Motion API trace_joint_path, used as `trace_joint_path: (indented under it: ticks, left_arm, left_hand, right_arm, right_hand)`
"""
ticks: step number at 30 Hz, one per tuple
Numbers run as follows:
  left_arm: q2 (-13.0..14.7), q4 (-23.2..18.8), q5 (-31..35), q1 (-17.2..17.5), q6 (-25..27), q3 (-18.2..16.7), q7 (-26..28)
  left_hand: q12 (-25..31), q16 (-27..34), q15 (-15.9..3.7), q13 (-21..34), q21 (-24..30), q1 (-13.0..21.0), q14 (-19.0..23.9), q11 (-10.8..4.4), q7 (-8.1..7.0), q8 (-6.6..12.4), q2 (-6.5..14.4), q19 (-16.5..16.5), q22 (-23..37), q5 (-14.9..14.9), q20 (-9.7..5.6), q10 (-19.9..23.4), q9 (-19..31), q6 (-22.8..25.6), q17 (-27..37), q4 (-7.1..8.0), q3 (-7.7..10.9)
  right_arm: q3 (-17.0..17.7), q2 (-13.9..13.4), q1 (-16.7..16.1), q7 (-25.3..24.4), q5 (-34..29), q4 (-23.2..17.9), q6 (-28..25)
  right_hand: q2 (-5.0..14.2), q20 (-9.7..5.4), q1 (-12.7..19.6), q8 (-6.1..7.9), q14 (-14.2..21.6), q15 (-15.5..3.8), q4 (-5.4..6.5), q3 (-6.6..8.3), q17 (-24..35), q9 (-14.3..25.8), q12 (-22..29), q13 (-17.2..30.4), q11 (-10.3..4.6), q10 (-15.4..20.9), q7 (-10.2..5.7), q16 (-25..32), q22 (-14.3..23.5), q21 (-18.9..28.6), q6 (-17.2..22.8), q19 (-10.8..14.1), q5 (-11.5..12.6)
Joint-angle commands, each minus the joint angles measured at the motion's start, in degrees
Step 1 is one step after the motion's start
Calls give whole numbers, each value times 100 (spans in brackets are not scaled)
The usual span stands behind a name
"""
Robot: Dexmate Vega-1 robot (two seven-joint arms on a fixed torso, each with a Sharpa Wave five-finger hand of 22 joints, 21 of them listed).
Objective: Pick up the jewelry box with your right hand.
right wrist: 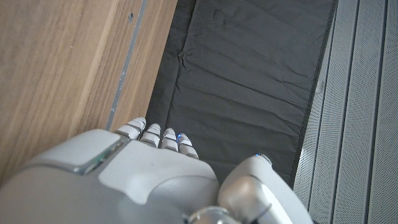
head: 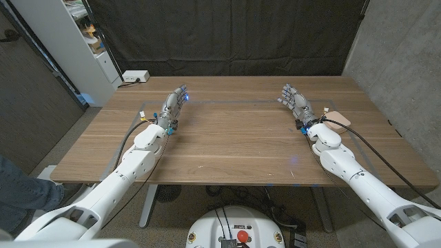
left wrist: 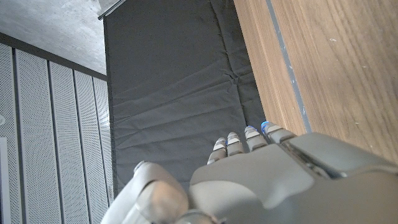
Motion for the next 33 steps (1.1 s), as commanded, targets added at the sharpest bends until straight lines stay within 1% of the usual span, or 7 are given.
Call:
trace_joint_path:
  ticks: [1, 5, 10, 14, 23, 25, 33]
  left_arm:
    - [-629, -47, 648, 147, 361, -772, -466]
    - [-795, -47, 800, 168, 418, -971, -629]
    - [-933, -68, 938, 165, 560, -1150, -752]
    - [-1032, -32, 1008, 140, 610, -1255, -862]
    - [-1149, -29, 1169, 134, 642, -1377, -999]
    - [-1167, -32, 1184, 136, 648, -1400, -1020]
    - [-1204, -69, 1236, 164, 682, -1468, -1061]
  left_hand:
    - [30, 17, -18, 10, 7, 71, -45, -11, 48, 36, 26, -45, 22, 39, -25, -22, 18, 17, 22, -4, 53]
    - [30, 16, -20, 8, -7, 78, -41, -3, 51, 34, 35, -42, 23, 37, -15, -13, 18, 24, 21, -14, 60]
    - [34, 17, -9, 6, -23, 90, -33, -8, 49, 34, 48, -37, 23, 36, -5, 5, 18, 39, 20, -26, 71]
    - [57, 27, -1, 2, -44, 116, 11, -12, 62, 48, 83, 0, 24, 40, 44, 83, 19, 104, 19, -48, 98]
    - [55, 22, -3, -1, -70, 135, 15, -18, 69, 53, 104, 10, 26, 43, 51, 97, 19, 147, 18, -67, 116]
    - [56, 22, -4, -1, -75, 138, 16, -13, 67, 51, 107, 11, 26, 43, 52, 102, 19, 146, 18, -71, 119]
    - [53, 20, 0, -3, -100, 152, 24, -2, 67, 43, 120, 13, 27, 46, 79, 111, 20, 152, 18, -87, 132]
  right_arm:
    - [5, 37, -34, -17, 16, -12, -15]
    - [22, 58, -81, -72, 26, -71, -2]
    - [34, 28, -132, -110, -7, -180, 25]
    - [33, -28, -166, -131, -89, -269, 78]
    - [56, -118, -240, -231, -272, -434, 217]
    - [66, -142, -257, -284, -292, -484, 178]
    - [91, -227, -291, -343, -415, -496, 226]
  right_hand:
    - [10, -4, 32, 39, 46, 5, -6, 46, 10, 0, 16, -1, 7, 51, 10, 41, 16, 26, 54, 42, 32]
    - [14, -1, 31, 38, 48, 8, -7, 43, 2, -9, 11, -9, -4, 56, 9, 42, 16, 18, 56, 44, 31]
    - [24, 1, 30, 38, 46, 7, -9, 38, -10, -22, 2, -22, 0, 55, 7, 42, 16, 6, 61, 47, 28]
    - [34, 0, 33, 42, 55, 5, -14, 34, -25, -37, 2, -35, -8, 80, 3, 46, 16, -5, 76, 57, 27]
    - [51, -3, 42, 39, 67, -14, -24, 29, -50, -62, -10, -57, -19, 92, 2, 49, 16, -27, 79, 67, 24]
    - [53, -4, 44, 39, 67, -11, -27, 28, -54, -66, -13, -61, -16, 92, 1, 49, 16, -31, 80, 68, 23]
    - [65, -6, 61, 36, 59, -25, -43, 26, -79, -87, -26, -80, -25, 95, -6, 43, 16, -52, 79, 75, 22]
